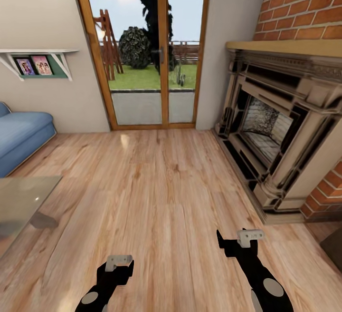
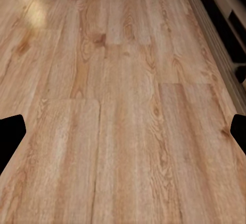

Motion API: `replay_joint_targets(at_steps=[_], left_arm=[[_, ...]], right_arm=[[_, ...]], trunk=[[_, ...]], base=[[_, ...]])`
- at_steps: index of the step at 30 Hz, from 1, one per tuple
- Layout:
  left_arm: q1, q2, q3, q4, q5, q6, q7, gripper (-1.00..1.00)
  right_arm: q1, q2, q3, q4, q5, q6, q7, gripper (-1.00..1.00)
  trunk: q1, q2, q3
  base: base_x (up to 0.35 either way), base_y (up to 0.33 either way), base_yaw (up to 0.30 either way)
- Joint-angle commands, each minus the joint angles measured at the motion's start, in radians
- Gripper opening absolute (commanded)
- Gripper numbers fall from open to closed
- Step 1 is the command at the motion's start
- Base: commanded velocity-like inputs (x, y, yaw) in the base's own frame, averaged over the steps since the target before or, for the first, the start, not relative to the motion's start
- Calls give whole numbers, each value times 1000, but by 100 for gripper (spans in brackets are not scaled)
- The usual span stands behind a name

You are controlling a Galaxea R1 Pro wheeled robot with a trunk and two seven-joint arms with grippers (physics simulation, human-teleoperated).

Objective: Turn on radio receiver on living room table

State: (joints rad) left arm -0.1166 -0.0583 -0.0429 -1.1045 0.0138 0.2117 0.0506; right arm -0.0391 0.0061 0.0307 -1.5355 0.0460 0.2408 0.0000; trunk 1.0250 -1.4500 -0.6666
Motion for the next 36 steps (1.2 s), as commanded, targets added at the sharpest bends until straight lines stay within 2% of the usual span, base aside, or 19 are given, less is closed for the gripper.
replay_joint_targets(at_steps=[1,36], left_arm=[[0,0,0,0,0,0,0,100],[0,0,0,-1,-2,0,0,100]], right_arm=[[0,0,0,0,0,0,0,100],[1,0,0,0,0,0,0,100]], trunk=[[0,0,0],[0,0,0]], base=[[323,0,0],[320,0,0]])
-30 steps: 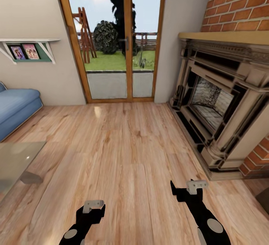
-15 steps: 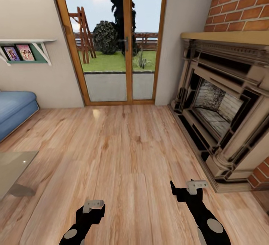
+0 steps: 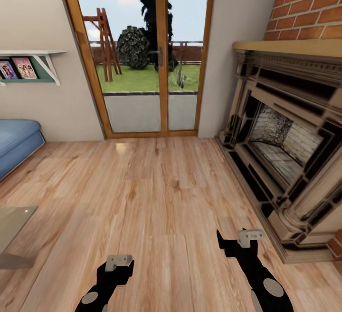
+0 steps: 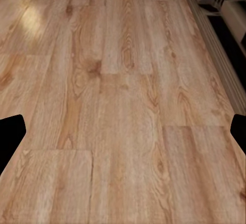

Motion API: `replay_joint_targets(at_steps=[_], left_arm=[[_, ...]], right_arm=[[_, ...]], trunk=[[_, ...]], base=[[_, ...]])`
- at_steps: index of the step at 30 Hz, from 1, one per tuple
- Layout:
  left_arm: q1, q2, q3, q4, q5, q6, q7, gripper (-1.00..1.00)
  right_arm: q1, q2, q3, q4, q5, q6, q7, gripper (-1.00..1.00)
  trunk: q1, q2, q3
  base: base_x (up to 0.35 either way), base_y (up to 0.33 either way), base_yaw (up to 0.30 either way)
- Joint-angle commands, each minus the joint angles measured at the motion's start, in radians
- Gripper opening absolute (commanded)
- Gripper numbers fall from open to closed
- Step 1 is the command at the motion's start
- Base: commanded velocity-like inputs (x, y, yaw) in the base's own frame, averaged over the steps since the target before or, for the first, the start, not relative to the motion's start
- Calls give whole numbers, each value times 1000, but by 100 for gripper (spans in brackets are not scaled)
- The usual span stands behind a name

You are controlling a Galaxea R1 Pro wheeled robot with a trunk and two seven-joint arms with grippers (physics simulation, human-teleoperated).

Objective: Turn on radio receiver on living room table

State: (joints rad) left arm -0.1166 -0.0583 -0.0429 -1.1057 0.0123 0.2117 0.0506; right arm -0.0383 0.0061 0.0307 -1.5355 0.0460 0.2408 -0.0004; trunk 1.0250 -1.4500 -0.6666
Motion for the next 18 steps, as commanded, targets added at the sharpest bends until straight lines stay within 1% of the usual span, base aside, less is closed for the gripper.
replay_joint_targets(at_steps=[1,11,18], left_arm=[[0,0,0,0,0,0,0,100],[0,0,0,0,0,0,0,100],[0,0,0,0,0,0,0,100]], right_arm=[[0,0,0,0,0,0,0,100],[0,0,0,0,0,0,0,100],[0,0,0,0,0,0,0,100]], trunk=[[0,0,0],[0,0,0],[0,0,0]], base=[[312,0,0],[310,1,0],[306,56,0]])
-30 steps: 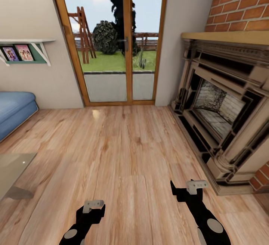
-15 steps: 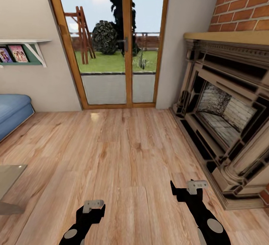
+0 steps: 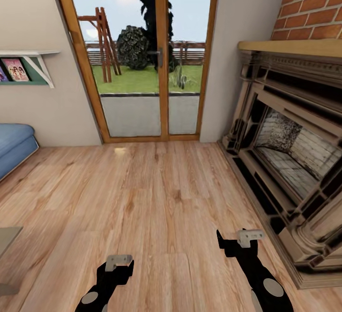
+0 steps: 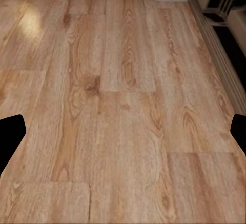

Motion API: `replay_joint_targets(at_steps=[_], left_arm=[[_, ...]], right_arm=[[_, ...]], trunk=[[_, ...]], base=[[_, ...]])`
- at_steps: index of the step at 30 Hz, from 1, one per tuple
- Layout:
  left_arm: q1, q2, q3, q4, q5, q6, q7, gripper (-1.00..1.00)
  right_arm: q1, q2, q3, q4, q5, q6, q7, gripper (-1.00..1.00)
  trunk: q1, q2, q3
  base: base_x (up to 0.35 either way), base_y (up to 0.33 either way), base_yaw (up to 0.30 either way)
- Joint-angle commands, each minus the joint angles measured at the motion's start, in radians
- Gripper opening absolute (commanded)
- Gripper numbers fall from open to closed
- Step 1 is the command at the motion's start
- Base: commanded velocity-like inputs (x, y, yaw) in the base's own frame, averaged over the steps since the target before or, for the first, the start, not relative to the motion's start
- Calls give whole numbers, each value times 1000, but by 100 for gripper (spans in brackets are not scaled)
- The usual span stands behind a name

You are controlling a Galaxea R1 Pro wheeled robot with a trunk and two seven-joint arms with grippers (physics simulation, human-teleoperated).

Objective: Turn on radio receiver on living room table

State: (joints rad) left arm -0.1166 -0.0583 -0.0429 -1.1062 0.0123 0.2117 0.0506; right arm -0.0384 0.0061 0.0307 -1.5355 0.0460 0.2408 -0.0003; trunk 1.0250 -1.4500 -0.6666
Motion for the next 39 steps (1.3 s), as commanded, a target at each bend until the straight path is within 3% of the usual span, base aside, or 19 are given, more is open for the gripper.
replay_joint_targets(at_steps=[1,30,39], left_arm=[[0,0,0,0,0,0,0,100],[0,0,0,-1,0,0,0,100],[0,0,0,-1,0,0,0,100]], right_arm=[[0,0,0,0,0,0,0,100],[0,0,0,0,0,0,0,100],[0,0,0,0,0,0,-1,100]], trunk=[[0,0,0],[0,0,0],[0,0,0]], base=[[305,73,0],[302,52,0],[87,0,0]])
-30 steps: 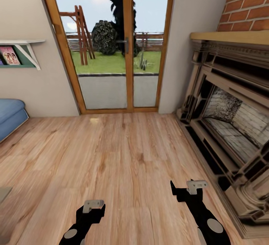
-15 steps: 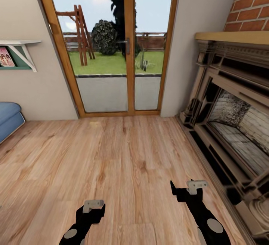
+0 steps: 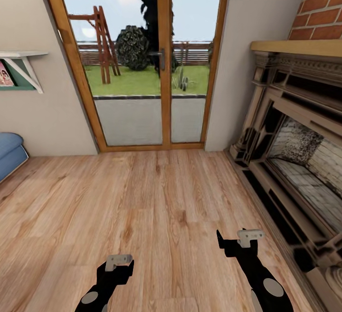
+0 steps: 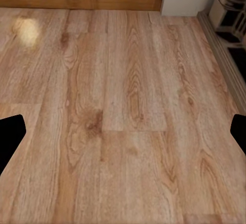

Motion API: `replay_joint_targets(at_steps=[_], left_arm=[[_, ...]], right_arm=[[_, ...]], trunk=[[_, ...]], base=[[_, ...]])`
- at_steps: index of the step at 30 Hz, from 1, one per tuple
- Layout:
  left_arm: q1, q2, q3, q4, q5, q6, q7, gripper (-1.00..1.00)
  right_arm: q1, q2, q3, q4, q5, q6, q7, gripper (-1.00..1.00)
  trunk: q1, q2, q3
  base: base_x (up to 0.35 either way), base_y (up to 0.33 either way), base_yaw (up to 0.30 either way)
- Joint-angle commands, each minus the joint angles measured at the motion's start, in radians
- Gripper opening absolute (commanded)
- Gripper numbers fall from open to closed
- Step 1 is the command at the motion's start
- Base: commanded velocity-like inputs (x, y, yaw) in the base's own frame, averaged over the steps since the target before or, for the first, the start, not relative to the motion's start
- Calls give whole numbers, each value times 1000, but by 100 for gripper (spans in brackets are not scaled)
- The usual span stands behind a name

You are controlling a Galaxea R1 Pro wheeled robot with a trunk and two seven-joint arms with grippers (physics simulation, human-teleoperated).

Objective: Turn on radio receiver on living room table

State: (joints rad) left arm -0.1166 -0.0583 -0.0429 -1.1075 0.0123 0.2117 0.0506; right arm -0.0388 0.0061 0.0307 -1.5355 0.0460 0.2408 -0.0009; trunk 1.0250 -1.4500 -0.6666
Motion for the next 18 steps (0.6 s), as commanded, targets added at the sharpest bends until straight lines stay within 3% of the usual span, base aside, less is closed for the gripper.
replay_joint_targets(at_steps=[1,8,18], left_arm=[[0,0,0,0,0,0,0,100],[0,0,0,0,0,0,0,100],[0,0,0,0,0,0,0,100]], right_arm=[[0,0,0,0,0,0,0,100],[0,0,0,0,0,0,-1,100],[0,0,0,0,0,0,-2,100]], trunk=[[0,0,0],[0,0,0],[0,0,-5]], base=[[12,0,0],[4,0,44],[0,0,270]])
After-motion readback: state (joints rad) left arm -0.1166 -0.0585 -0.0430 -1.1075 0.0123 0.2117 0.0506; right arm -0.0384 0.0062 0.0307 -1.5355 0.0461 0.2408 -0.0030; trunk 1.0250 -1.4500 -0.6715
